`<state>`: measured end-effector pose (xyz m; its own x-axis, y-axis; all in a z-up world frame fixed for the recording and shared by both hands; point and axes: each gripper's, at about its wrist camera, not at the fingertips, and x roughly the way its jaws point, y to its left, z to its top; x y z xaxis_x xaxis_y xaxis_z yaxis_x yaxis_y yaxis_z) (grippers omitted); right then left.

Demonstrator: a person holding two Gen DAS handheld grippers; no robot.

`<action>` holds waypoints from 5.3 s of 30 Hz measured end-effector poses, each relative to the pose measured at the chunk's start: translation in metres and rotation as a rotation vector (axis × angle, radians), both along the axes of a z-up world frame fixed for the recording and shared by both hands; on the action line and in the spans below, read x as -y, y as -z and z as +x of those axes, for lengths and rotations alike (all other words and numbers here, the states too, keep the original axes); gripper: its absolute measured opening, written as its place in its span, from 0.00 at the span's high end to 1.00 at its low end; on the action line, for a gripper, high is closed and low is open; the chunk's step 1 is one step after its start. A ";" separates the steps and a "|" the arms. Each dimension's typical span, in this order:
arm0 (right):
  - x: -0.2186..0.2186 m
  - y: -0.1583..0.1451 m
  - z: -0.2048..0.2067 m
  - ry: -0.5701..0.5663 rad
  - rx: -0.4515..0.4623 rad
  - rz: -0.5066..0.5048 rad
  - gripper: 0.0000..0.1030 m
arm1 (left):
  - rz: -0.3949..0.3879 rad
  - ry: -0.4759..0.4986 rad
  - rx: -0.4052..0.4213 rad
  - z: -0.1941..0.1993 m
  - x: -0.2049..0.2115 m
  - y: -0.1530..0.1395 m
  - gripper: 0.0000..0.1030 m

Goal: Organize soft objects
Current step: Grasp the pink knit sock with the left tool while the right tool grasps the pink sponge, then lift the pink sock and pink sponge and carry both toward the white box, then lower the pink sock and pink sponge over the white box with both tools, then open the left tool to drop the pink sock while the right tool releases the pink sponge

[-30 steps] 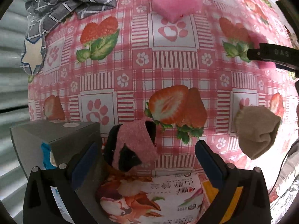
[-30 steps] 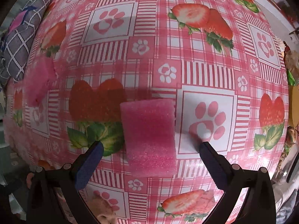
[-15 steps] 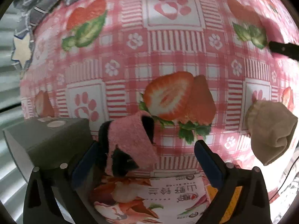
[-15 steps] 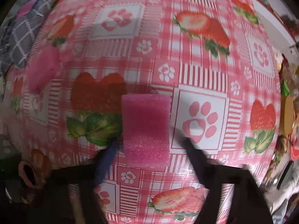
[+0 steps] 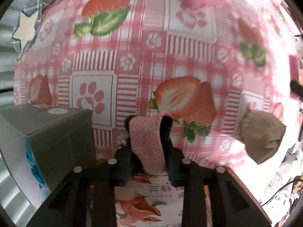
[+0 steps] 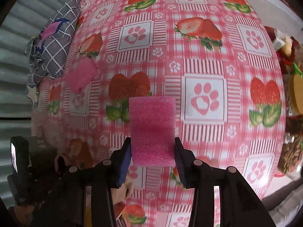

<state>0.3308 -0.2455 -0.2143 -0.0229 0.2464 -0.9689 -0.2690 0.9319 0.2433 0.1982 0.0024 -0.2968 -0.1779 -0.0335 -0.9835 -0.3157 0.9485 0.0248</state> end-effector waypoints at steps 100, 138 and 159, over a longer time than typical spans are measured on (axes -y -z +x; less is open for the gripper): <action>-0.239 -0.128 -0.302 -0.501 0.053 0.010 0.57 | -0.006 -0.236 0.447 -0.290 -0.121 -0.179 0.72; -0.301 -0.104 -0.297 -0.591 -0.013 0.012 0.56 | 0.028 -0.257 0.389 -0.282 -0.136 -0.165 0.64; -0.280 -0.117 -0.286 -0.529 -0.017 0.061 0.00 | 0.027 -0.325 0.411 -0.280 -0.135 -0.170 0.00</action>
